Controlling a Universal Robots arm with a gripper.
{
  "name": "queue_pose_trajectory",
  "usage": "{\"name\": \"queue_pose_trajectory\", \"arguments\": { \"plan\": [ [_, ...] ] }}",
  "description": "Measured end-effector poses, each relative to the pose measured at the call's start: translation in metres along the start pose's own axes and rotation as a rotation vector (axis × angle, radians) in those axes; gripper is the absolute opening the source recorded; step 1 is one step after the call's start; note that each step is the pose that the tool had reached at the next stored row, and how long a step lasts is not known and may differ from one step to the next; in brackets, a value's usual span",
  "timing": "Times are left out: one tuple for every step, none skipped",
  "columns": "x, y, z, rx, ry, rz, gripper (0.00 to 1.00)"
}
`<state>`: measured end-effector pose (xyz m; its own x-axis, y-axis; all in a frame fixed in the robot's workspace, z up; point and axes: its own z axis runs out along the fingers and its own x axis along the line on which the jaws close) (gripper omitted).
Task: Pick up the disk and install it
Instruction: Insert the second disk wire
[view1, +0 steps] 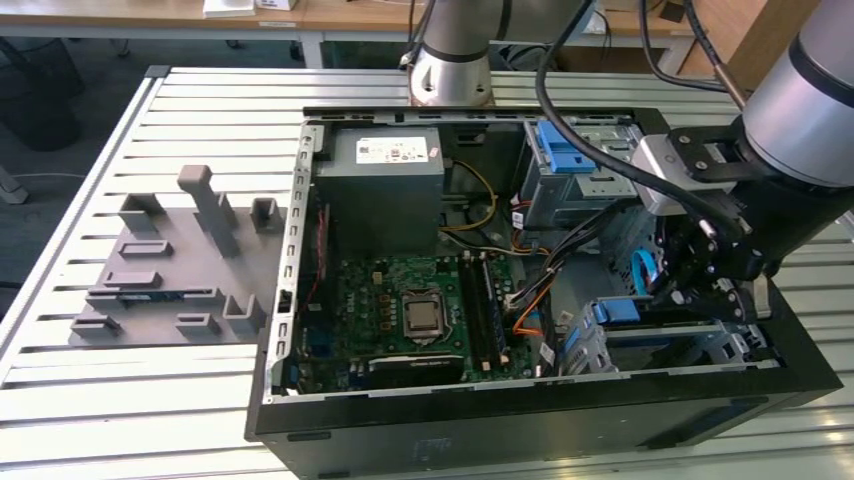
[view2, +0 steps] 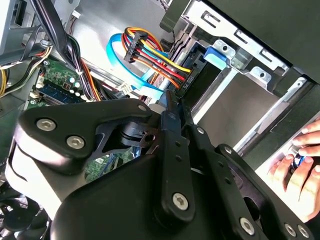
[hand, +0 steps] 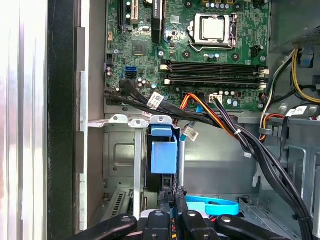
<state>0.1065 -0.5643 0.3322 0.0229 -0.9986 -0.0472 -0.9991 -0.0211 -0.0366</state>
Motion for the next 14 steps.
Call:
{"name": "queue_pose_trajectory", "arguments": {
  "plan": [
    [0.0000,0.0000,0.0001,0.0000,-0.0001,0.000,0.16],
    [0.0000,0.0000,0.0002,0.0000,-0.0001,0.000,0.16],
    [0.0000,0.0000,0.0003,0.0000,-0.0001,0.000,0.16],
    [0.0000,0.0000,0.0002,0.0000,-0.0001,0.000,0.16],
    [0.0000,0.0000,0.0003,0.0000,-0.0002,0.000,0.17],
    [0.0000,0.0000,0.0003,0.0000,-0.0002,0.000,0.17],
    [0.0000,0.0000,0.0003,0.0000,-0.0002,0.000,0.17],
    [0.0000,0.0000,0.0003,0.0000,-0.0002,0.000,0.23],
    [0.0000,0.0000,0.0003,0.0000,-0.0001,0.000,0.23],
    [0.0000,0.0000,0.0003,0.0000,-0.0002,0.000,0.23],
    [0.0000,0.0000,0.0003,0.0000,-0.0002,0.000,0.23],
    [0.0000,0.0000,0.0003,0.0000,-0.0001,0.000,0.23],
    [0.0000,0.0000,0.0003,0.0000,-0.0001,0.000,0.23],
    [0.0000,0.0000,0.0003,0.0000,-0.0003,0.000,0.23]
  ]
}}
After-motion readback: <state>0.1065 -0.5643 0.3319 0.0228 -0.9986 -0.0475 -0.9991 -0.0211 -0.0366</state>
